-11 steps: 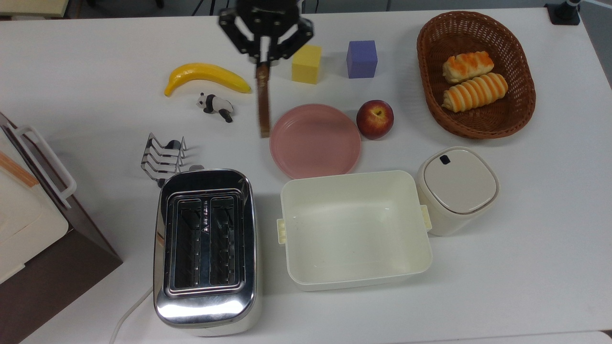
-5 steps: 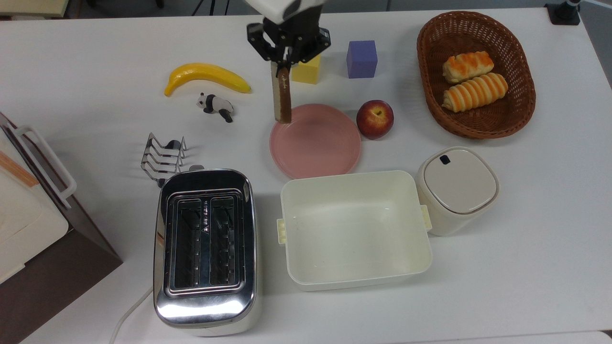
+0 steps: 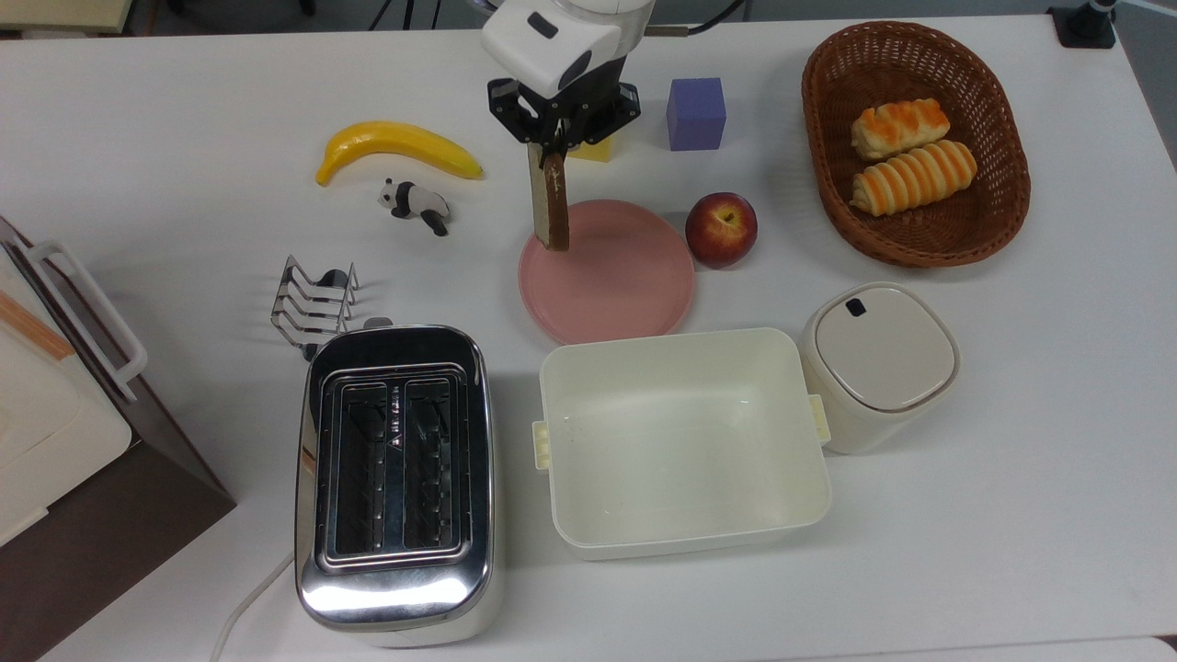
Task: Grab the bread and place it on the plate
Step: 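Carry the bread slice over the pink plate and lower it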
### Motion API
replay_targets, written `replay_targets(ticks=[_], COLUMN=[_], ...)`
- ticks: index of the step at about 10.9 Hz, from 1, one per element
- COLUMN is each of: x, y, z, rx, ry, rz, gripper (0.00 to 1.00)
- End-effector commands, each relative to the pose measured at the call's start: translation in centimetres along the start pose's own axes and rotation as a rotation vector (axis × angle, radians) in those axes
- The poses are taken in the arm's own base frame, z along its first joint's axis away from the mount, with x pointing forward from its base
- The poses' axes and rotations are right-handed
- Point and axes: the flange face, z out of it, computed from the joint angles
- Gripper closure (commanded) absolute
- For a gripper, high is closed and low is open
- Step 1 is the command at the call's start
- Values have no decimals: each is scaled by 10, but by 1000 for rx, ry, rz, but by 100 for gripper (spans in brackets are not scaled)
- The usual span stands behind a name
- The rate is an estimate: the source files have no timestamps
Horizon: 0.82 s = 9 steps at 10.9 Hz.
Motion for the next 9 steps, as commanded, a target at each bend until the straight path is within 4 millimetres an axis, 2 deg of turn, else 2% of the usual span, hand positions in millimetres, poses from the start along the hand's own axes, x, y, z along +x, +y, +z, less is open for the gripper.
replay_targets(ticks=[1, 9], x=[8, 9], y=[-1, -16], z=[14, 23], rx=[3, -23], ry=[26, 37], rz=[-26, -64], gripper=[100, 100])
